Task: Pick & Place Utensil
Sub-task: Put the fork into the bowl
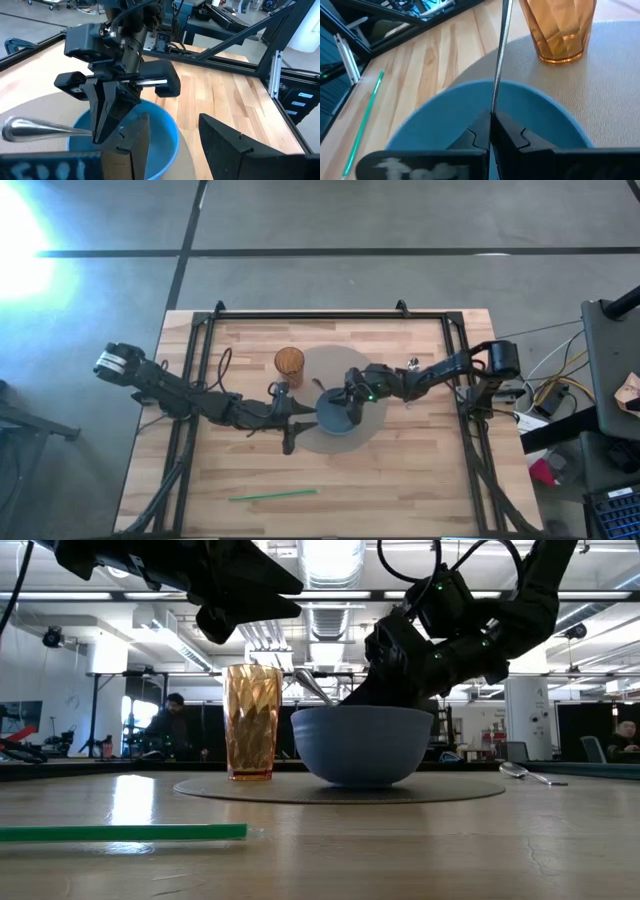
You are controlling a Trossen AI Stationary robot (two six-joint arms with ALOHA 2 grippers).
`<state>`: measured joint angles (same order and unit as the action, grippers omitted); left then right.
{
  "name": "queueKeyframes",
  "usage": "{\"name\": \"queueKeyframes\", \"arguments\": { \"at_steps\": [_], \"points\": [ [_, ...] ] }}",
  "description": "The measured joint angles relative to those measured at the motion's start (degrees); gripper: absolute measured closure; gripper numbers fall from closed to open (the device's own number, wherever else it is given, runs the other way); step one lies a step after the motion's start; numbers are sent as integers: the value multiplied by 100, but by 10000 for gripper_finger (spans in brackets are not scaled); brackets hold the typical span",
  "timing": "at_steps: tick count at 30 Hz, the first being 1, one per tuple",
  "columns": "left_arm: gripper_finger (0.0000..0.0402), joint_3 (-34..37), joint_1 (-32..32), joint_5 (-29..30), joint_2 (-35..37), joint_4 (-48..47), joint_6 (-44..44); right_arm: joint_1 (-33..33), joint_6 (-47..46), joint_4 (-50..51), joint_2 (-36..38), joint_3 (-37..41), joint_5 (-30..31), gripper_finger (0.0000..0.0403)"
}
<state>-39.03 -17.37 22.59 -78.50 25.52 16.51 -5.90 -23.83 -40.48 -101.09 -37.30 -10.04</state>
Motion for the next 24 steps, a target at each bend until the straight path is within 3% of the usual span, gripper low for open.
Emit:
{"name": "queueKeyframes", "arguments": {
  "at_steps": [11, 20, 24],
  "points": [
    [239, -3, 16, 79, 0, -372, -109, 113, 519, 757, 727, 3, 16, 394],
    [238, -20, 82, 925, 0, -349, -210, 455, 1699, 727, 959, -8, -25, 394],
    [239, -98, 160, 997, 0, -309, -142, 451, 1975, 707, 939, -92, -26, 394]
  ]
}}
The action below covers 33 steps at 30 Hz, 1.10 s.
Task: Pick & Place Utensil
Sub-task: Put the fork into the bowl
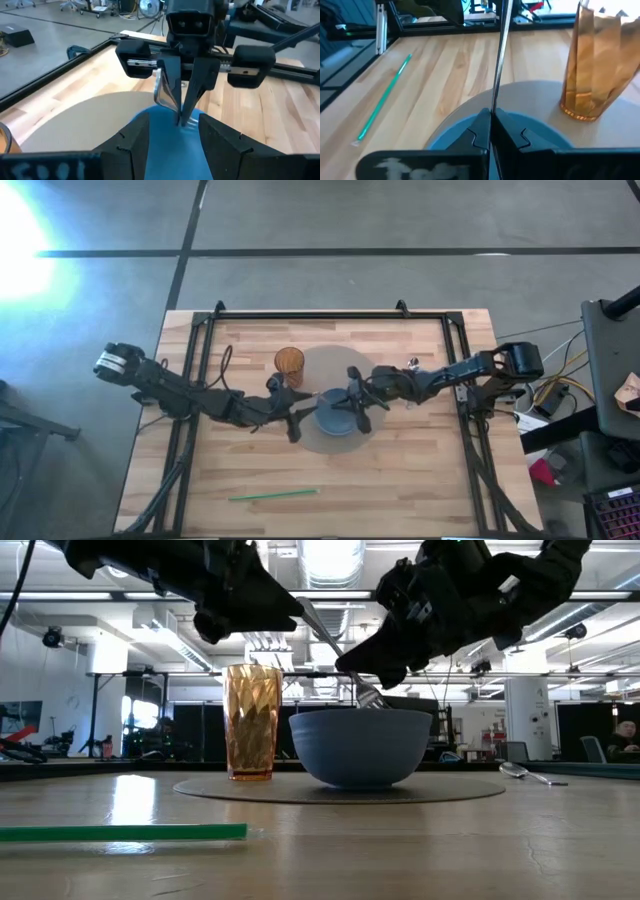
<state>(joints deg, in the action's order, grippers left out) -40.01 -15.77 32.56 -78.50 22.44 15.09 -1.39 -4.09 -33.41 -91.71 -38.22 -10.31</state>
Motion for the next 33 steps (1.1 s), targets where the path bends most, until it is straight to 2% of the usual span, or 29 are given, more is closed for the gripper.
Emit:
{"name": "queueKeyframes", "arguments": {
  "at_steps": [16, 20, 27, 33],
  "points": [
    [243, -210, 233, -70, -1, 35, -29, 2, 277, -37, -28, -91, -85, 394],
    [278, -210, 234, -123, -1, 47, -159, 2, 279, -18, -28, -91, -84, 394],
    [388, -208, 232, -379, -2, 139, -410, 2, 278, 22, -28, -91, -86, 394],
    [395, -208, 230, -389, -2, 155, -337, 2, 288, 18, -28, -91, -90, 394]
  ]
}}
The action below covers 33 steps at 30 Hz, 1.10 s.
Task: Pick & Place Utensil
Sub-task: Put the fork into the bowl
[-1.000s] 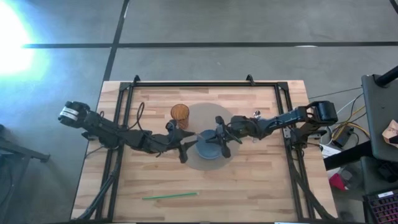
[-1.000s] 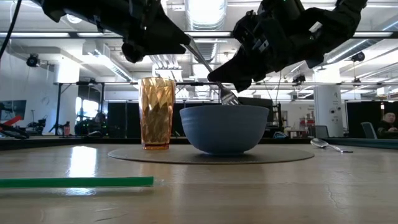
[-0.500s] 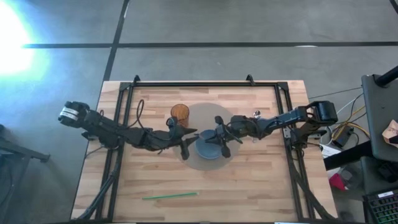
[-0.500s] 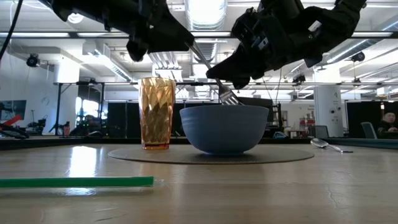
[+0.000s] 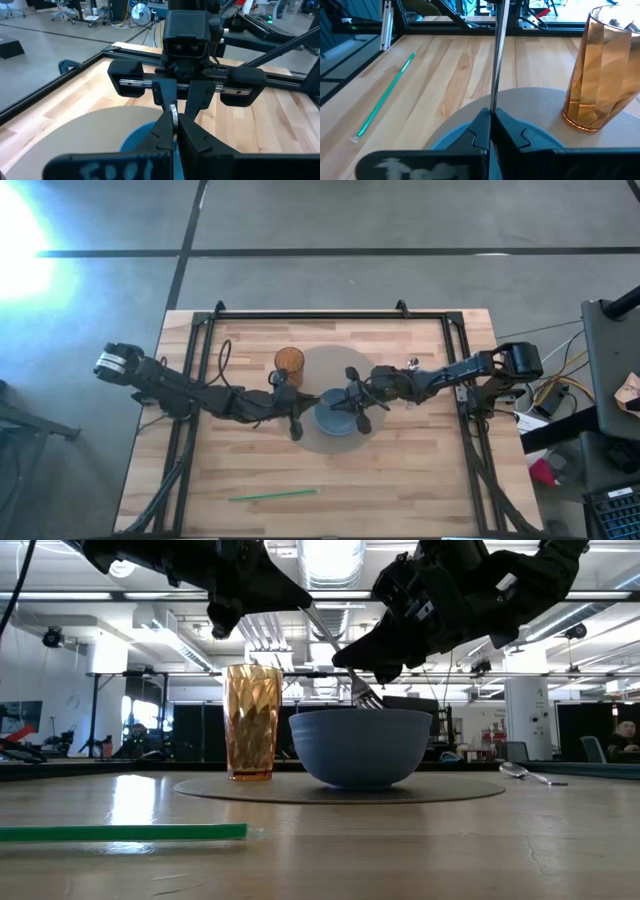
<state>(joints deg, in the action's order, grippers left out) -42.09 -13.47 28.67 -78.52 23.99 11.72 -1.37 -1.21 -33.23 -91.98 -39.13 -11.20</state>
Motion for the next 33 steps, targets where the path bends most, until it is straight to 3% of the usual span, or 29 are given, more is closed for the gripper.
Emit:
{"name": "queueKeyframes", "arguments": {
  "at_steps": [7, 19, 33],
  "points": [
    [399, 0, -2, 35, 0, -2, 336, 0, 28, -2, 0, 0, 30, 386],
    [400, -31, -79, 163, 0, -51, 1267, -2, -10, 80, 293, 0, 87, 286],
    [401, -89, -418, 1549, 4, -664, 2580, -2, 333, 1219, 1854, 2, 83, 246]
  ]
}}
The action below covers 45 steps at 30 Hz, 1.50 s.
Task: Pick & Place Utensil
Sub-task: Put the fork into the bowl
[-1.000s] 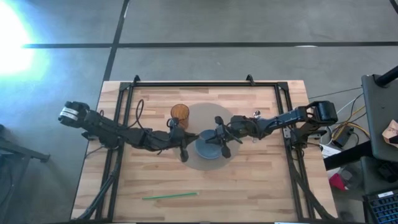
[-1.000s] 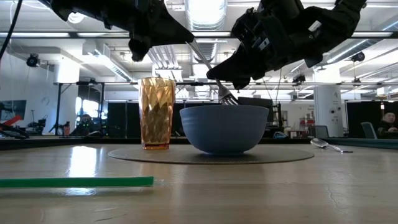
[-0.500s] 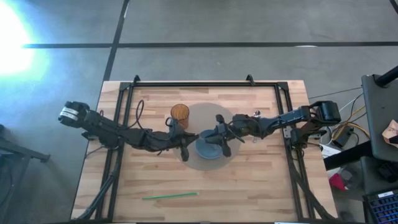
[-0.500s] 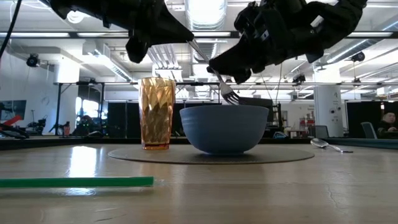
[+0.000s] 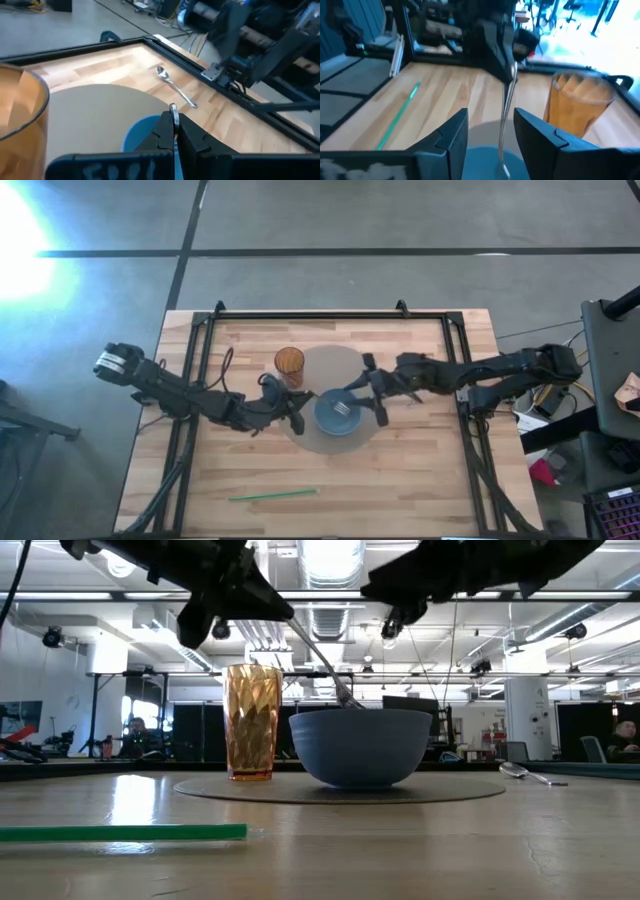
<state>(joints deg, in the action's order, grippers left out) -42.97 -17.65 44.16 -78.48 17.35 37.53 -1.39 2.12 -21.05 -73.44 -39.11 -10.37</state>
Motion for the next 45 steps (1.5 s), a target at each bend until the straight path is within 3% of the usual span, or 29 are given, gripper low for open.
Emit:
{"name": "queueKeyframes", "arguments": {
  "at_steps": [6, 14, 26, 45],
  "points": [
    [401, 10, -123, 312, 0, -260, 598, 2, 6, 512, 592, 0, -7, 250],
    [401, 12, -257, 736, 0, -759, 1264, 2, 97, 892, 775, 13, -13, 265],
    [401, 327, -256, 776, 0, -806, 2144, 2, 94, 888, 578, 107, -13, 280],
    [401, 388, -253, 650, -442, -359, 2398, 2, 66, 882, 576, 175, -11, 279]
  ]
}}
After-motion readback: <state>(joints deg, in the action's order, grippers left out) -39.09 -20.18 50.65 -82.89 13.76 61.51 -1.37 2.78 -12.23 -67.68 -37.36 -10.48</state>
